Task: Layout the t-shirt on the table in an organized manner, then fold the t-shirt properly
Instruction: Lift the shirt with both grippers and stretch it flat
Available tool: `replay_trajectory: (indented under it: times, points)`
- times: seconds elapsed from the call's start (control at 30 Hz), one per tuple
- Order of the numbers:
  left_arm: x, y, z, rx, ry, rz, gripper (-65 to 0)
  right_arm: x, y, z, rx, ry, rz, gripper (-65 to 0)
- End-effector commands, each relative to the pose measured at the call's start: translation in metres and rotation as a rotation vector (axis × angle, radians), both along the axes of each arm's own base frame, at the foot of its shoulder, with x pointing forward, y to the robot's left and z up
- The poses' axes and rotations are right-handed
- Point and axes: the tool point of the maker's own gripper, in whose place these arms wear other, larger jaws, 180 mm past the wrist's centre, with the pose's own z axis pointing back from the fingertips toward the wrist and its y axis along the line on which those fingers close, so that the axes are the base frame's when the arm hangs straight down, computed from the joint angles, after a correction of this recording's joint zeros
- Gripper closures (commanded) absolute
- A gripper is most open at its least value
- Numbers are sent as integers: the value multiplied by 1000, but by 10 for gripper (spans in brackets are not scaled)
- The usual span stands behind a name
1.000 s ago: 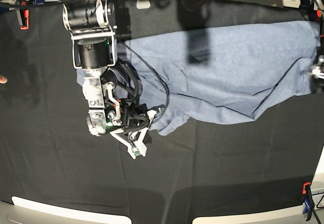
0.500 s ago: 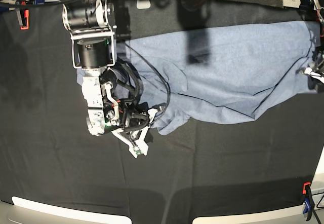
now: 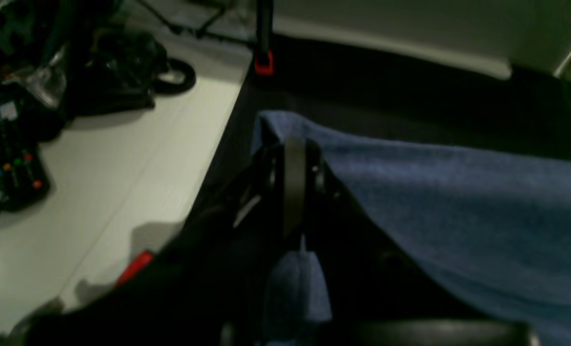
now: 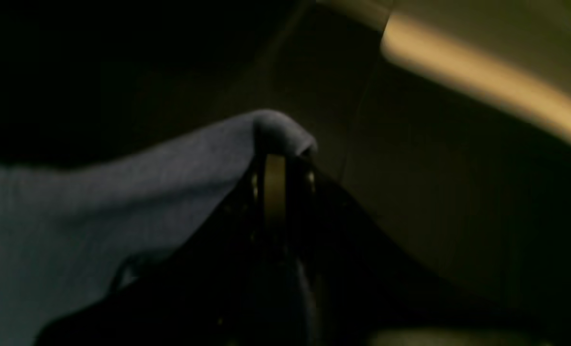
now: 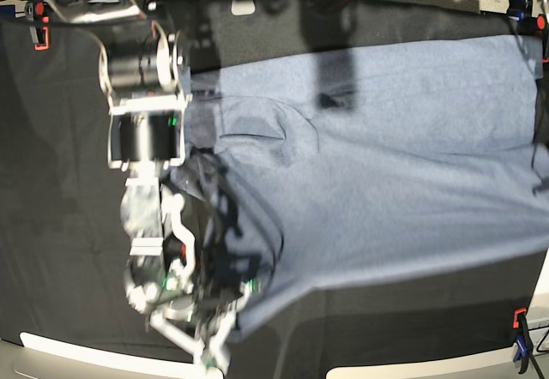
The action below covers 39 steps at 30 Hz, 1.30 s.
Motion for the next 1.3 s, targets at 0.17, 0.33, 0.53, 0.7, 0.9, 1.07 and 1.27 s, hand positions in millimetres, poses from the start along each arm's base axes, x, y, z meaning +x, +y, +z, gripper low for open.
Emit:
replay_trajectory:
  times: [0.17, 0.33, 0.53, 0.7, 0.9, 1.07, 1.27]
  points:
    - [26, -14, 5, -9, -85, -15, 0, 16, -3, 38, 8, -136, -29, 0]
    - [58, -29, -11, -44, -68, -21, 0, 22, -6, 33, 19, -149, -48, 0]
    - [88, -30, -9, -115, -74, 4, 0, 36, -8, 7, -2, -128, -48, 0]
    - [103, -31, -9, -147, -75, 16, 0, 53, -13, -6, -64, -96, -47, 0]
    - [107, -25, -5, -75, -110, 65, 0, 72, -47, -8, -119, -95, -191, 0]
    - [107, -21, 4, -64, -160, 88, 0, 77, -52, 4, -133, -149, -202, 0]
    - [114, -36, 0, -89, -147, 67, 0, 78, -52, 5, -131, -155, -200, 0]
